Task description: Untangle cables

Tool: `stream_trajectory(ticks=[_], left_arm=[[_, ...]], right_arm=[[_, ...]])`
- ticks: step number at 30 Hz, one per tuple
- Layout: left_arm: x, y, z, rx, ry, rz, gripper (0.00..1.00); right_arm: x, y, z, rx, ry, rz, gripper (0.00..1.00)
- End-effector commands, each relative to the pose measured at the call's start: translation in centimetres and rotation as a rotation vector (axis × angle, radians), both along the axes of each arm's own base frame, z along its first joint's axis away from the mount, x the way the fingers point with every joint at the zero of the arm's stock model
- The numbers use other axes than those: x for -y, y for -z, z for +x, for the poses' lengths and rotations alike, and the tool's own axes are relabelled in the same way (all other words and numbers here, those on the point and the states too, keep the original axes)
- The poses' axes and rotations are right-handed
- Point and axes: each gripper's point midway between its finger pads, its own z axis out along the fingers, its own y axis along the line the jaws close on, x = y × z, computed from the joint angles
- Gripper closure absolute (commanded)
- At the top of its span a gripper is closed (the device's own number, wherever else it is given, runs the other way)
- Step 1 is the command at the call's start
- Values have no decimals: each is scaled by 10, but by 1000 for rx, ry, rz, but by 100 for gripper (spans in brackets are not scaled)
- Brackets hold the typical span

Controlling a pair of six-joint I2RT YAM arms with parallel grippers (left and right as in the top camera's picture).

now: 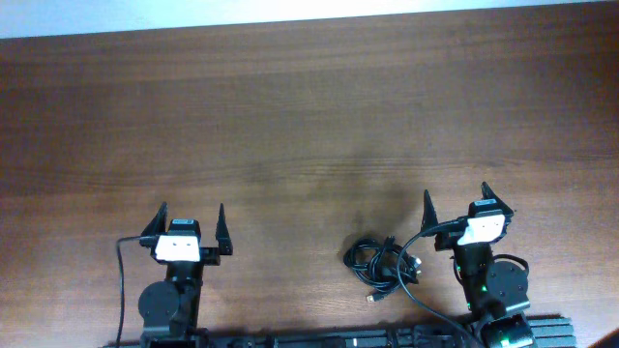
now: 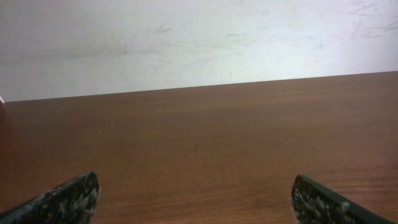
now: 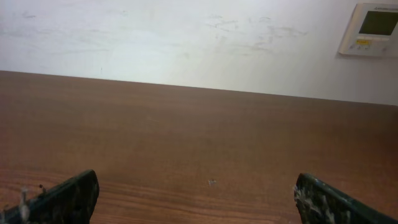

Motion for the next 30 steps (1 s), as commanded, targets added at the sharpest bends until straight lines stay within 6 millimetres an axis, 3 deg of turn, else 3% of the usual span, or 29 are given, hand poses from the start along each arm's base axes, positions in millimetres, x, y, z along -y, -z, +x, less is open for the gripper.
stream_trajectory(ticks=[1, 13, 24, 27, 30], left_arm=[[-2, 1, 0, -3, -9, 13, 1], [5, -5, 0, 22, 29, 10, 1], [13, -58, -8, 28, 79, -4, 1], [25, -80, -3, -35, 146, 2, 1], [48, -91, 13, -136, 294, 48, 1]], right_arm=[[6, 2, 0, -3, 31, -5, 1], [6, 2, 0, -3, 31, -5, 1], [6, 2, 0, -3, 31, -5, 1], [6, 2, 0, -3, 31, -5, 1], [6, 2, 0, -3, 31, -5, 1]])
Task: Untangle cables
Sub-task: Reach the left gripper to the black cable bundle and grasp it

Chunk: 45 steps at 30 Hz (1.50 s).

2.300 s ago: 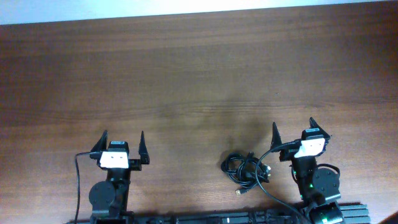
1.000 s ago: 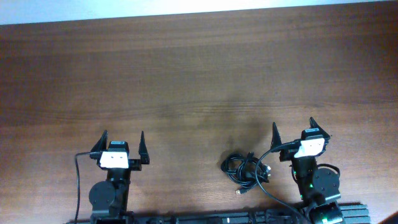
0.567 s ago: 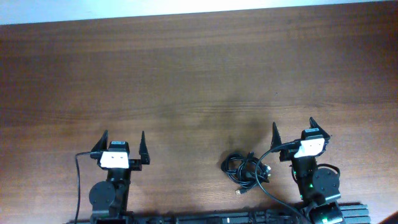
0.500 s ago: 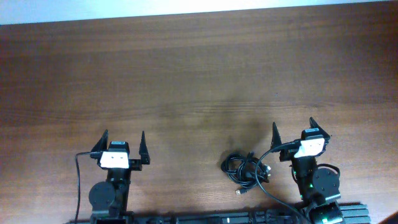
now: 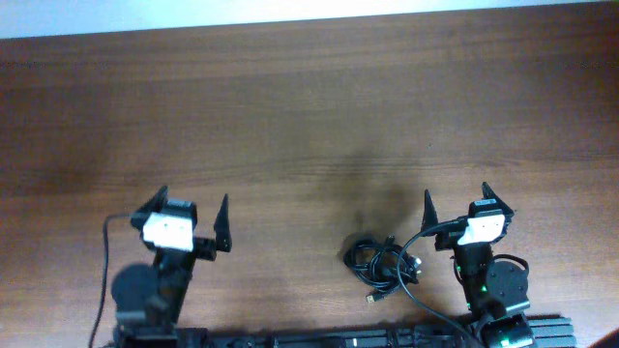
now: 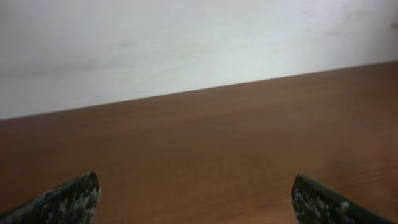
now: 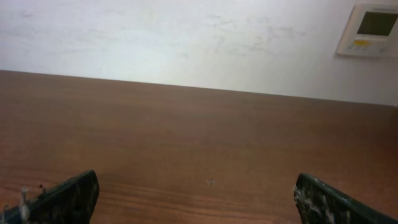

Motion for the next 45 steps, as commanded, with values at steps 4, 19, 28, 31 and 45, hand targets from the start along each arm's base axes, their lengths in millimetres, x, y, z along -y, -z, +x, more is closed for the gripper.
stream_trajectory(ticks=[4, 19, 28, 31, 45], left_arm=[[53, -20, 40, -216, 335, -3, 1], [176, 99, 38, -783, 767, 244, 1], [221, 141, -9, -900, 915, 385, 1], [224, 141, -12, -900, 925, 383, 1], [233, 205, -44, -1056, 718, 628, 1]], right_arm=[[4, 2, 0, -4, 24, -2, 1], [4, 2, 0, -4, 24, -2, 1], [4, 2, 0, -4, 24, -2, 1], [4, 2, 0, -4, 24, -2, 1], [4, 2, 0, -4, 24, -2, 1]])
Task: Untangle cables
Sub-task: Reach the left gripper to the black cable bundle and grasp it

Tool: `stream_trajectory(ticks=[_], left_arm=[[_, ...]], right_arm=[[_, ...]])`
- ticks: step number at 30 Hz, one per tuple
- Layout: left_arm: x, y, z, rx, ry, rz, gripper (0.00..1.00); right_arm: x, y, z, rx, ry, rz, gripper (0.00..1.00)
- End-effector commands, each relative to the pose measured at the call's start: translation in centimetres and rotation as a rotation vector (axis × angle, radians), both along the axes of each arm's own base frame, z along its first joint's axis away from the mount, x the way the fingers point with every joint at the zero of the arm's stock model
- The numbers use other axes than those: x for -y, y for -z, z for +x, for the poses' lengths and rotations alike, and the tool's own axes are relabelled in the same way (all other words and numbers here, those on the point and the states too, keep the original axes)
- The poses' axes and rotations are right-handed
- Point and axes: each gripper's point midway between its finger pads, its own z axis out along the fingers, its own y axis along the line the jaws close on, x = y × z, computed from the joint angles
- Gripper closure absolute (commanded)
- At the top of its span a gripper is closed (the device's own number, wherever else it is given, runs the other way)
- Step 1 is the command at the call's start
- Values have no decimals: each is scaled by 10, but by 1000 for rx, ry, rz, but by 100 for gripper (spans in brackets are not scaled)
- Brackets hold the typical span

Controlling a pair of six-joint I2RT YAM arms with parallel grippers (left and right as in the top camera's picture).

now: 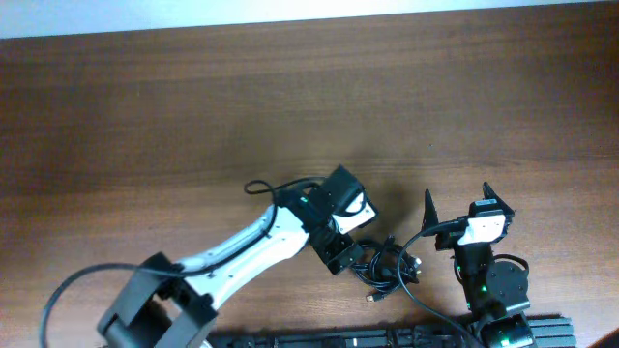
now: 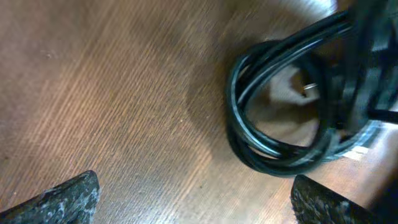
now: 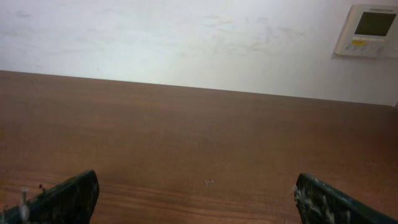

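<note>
A tangled bundle of black cables (image 1: 387,265) lies on the wooden table near the front edge, right of centre. My left arm reaches across to it. The left gripper (image 1: 338,253) points down at the bundle's left edge and is open. In the left wrist view the black loops (image 2: 273,155) fill the upper right, just above the gap of the left gripper (image 2: 194,182), with bare wood between its fingers. The right gripper (image 1: 456,201) stands open to the right of the bundle, facing the far wall, and its own view (image 3: 196,183) shows nothing between its fingers.
The brown wooden table (image 1: 290,97) stretches far to the back and left. The right arm's own black lead (image 1: 418,242) curves down beside the bundle. A white wall panel (image 3: 372,30) hangs beyond the table's far edge.
My left arm has moved from the front left of the table to the right, and its open gripper now points down at the cable bundle's left edge. The right arm has not moved.
Both grippers stood open at the front edge, facing the far wall, with the bundle lying between them nearer the right arm. Then the left arm had turned slightly to the left. Now it stretches across to the bundle, still open.
</note>
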Motion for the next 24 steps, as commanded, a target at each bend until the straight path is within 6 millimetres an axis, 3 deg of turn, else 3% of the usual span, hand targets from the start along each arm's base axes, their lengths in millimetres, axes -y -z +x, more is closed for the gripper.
stream_trajectory(ticks=[1, 4, 8, 24], left_arm=[[4, 23, -3, -4, 3, 78, 1], [12, 29, -9, -4, 27, 78, 1], [24, 26, -1, 9, -61, 24, 1], [34, 23, 7, 24, -119, -23, 1]], right_arm=[[4, 2, 0, -4, 20, -1, 1], [4, 2, 0, -4, 20, -1, 1], [4, 2, 0, -4, 20, -1, 1], [4, 2, 0, -4, 20, -1, 1]])
